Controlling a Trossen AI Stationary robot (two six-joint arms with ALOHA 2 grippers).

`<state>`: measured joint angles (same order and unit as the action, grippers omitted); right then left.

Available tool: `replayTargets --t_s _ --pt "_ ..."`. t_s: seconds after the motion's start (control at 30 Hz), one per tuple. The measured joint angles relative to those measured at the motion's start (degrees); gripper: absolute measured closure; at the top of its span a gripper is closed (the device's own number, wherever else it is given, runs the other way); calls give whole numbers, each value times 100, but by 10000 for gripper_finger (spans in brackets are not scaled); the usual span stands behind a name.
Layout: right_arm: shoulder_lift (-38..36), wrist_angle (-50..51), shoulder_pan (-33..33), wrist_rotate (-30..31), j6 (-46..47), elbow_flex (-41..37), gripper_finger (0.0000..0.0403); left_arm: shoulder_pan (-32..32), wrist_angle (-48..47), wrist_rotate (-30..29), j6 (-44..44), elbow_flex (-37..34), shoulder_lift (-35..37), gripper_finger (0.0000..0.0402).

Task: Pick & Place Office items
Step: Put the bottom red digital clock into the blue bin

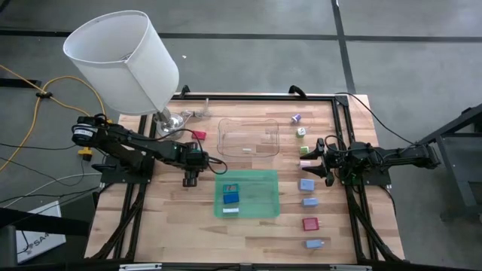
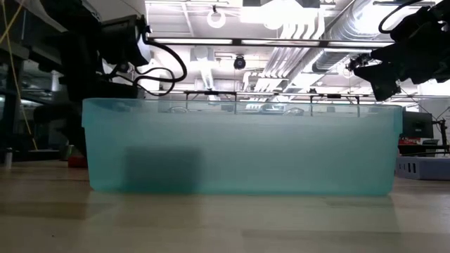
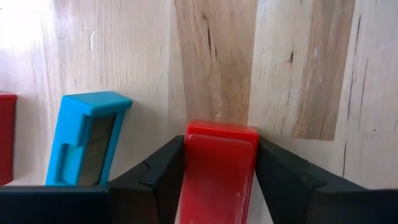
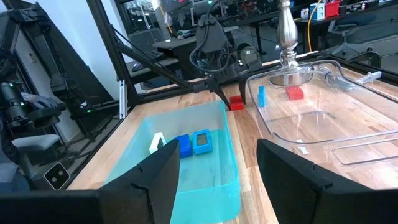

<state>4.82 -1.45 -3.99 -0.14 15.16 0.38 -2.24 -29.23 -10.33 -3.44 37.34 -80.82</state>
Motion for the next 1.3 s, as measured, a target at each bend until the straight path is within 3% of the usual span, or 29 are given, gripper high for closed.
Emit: replayTargets --t_s 0.67,1.3 --pt "0 0 0 0 0 0 201 -86 -62 -186 -64 51 85 248" --pt "0 0 -2 0 0 1 201 -653 -1223 -813 -83 1624 127 249"
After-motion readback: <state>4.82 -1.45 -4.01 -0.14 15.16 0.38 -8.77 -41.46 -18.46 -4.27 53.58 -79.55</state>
